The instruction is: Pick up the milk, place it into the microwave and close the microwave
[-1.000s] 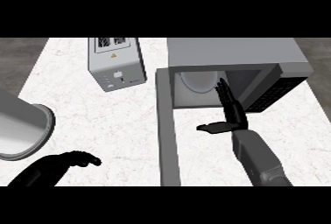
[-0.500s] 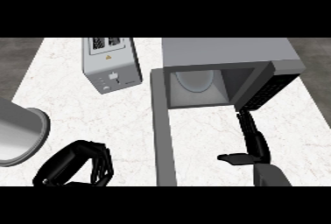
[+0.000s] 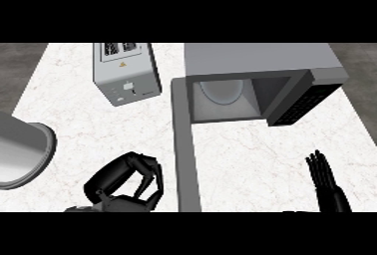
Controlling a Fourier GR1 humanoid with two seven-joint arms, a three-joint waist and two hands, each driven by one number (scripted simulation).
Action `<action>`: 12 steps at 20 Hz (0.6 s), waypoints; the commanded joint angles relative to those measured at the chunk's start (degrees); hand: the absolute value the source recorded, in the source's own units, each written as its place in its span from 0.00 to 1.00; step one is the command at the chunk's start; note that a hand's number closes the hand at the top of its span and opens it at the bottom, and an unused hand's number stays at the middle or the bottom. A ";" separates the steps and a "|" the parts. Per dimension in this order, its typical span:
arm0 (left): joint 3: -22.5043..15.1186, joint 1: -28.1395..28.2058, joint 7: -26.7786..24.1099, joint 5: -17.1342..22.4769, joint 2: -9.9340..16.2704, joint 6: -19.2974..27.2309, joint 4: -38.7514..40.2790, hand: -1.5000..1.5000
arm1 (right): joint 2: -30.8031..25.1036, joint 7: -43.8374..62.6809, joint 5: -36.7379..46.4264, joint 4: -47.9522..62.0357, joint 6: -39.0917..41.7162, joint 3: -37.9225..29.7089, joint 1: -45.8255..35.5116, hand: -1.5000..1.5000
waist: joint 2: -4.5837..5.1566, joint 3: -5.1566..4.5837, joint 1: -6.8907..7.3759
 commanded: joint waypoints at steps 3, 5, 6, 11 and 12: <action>-10.48 -4.05 -5.43 -1.72 0.00 11.45 9.54 1.00 | -3.44 -0.20 -6.20 -16.35 10.63 0.45 12.10 0.00 | 0.40 0.07 0.07; -12.39 -6.45 -7.53 -2.57 0.00 12.26 10.92 1.00 | -3.24 0.76 -7.18 -23.61 10.43 1.51 17.73 0.00 | 0.35 0.05 0.05; -17.74 -6.10 -7.82 -1.37 0.00 17.11 12.45 1.00 | -5.35 2.60 -9.03 -24.62 12.23 0.71 15.99 0.00 | 0.49 0.10 0.44; -29.70 -7.99 -3.82 2.51 0.01 24.99 17.84 1.00 | -6.51 6.44 -14.32 -35.40 16.26 3.00 21.94 0.00 | 0.62 0.12 -0.58; -30.89 -7.76 -5.21 2.86 0.01 27.19 19.74 1.00 | -4.87 8.84 -14.84 -38.93 15.67 5.15 23.07 0.00 | 0.69 0.07 -0.30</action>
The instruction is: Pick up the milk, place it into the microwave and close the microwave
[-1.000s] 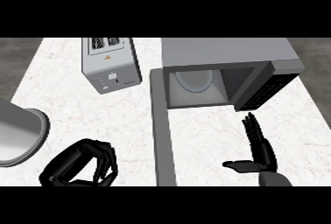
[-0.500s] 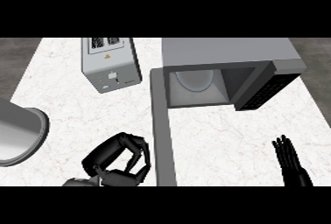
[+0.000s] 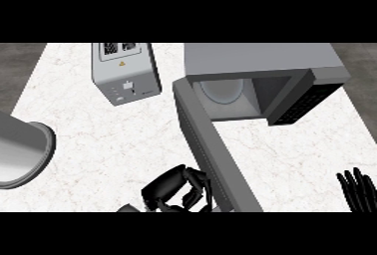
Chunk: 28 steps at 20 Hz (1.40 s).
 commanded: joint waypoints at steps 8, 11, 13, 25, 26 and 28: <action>-22.32 -11.71 4.04 12.11 -0.23 24.07 7.70 1.00 | -3.83 11.80 -11.58 -25.50 6.34 3.88 6.37 0.00 | 0.54 -0.09 -1.65; -25.59 -15.24 4.20 14.62 -0.21 32.69 7.36 1.00 | -5.21 12.54 -11.94 -28.20 7.37 4.39 8.09 0.00 | 0.58 -0.05 -2.79; -27.32 -17.62 4.02 16.73 -0.20 35.36 8.13 1.00 | -5.47 14.87 -13.20 -30.26 6.80 5.16 6.47 0.00 | 0.86 -0.07 -2.98; -24.48 -31.33 1.77 29.21 -0.23 49.63 14.76 1.00 | -6.87 23.79 -17.73 -39.70 3.82 7.62 7.00 0.00 | 2.05 -0.12 -5.60; -24.60 -32.80 2.70 30.01 -0.23 51.32 14.71 1.00 | -6.68 23.76 -17.91 -40.49 3.69 7.52 8.26 0.00 | 1.78 -0.06 -6.56; -23.84 -35.76 3.11 31.98 -0.24 52.41 16.19 1.00 | -6.84 25.20 -19.13 -41.07 2.97 7.75 7.44 0.00 | 2.04 -0.02 -6.67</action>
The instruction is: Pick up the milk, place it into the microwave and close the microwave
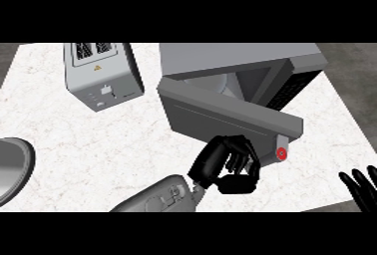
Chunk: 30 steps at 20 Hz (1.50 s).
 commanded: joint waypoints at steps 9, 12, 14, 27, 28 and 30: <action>4.96 -13.19 -3.97 12.41 -0.43 2.66 9.95 1.00 | -2.38 6.51 -5.30 -5.72 -3.01 -1.18 -0.30 0.00 | 1.13 0.09 -2.26; 5.54 -14.95 -4.41 15.32 -0.43 3.03 12.36 1.00 | -2.97 8.23 -5.25 -7.10 -3.98 -0.87 -0.80 0.00 | 1.35 0.09 -2.83; 6.31 -15.72 -5.86 16.80 -0.43 2.77 13.97 1.00 | -3.84 8.82 -7.03 -7.87 -4.04 -1.82 -2.17 0.00 | 1.68 0.08 -2.87; 9.87 -18.68 -10.01 25.90 -0.43 1.44 19.77 1.00 | -4.45 10.41 -10.68 -9.47 -5.38 -3.38 -3.07 0.00 | 2.45 0.14 -4.99; 10.69 -18.11 -10.34 27.56 -0.43 0.64 19.06 1.00 | -4.75 10.49 -10.46 -8.97 -4.73 -3.11 -2.88 0.00 | 2.63 0.16 -5.06; 10.60 -18.76 -9.42 28.82 -0.43 1.81 19.49 1.00 | -4.87 10.65 -11.43 -8.60 -5.07 -3.49 -4.00 0.00 | 2.54 0.27 -4.62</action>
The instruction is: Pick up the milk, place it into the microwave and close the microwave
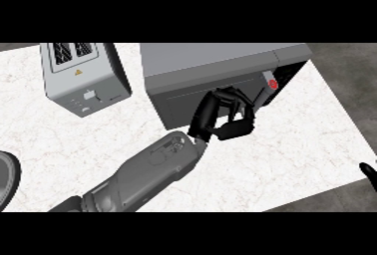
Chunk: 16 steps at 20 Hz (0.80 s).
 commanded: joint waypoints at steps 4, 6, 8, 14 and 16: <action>2.30 -2.34 -2.05 3.02 0.03 1.20 7.35 1.00 | -1.27 1.05 -2.25 -1.09 0.77 -0.15 -0.88 0.00 | 1.13 0.05 -0.81; 3.77 -2.89 -4.65 3.60 0.03 2.62 6.48 1.00 | -1.60 1.06 -2.87 -2.02 1.33 0.03 -1.20 0.00 | 1.08 -0.06 -0.94; 3.99 -3.76 -4.65 4.54 0.03 2.39 6.80 1.00 | -1.70 1.04 -2.98 -1.60 1.90 0.24 -0.97 0.00 | 1.17 0.05 -1.20; 3.05 -3.29 -7.52 5.80 0.03 3.60 7.40 1.00 | -3.13 2.17 -4.97 -2.73 2.44 0.03 -1.42 0.00 | 1.36 0.02 -1.33; 2.83 -3.69 -8.37 6.35 0.03 3.40 7.19 1.00 | -3.19 2.07 -4.79 -2.92 2.84 0.35 -1.83 0.00 | 1.45 0.04 -1.48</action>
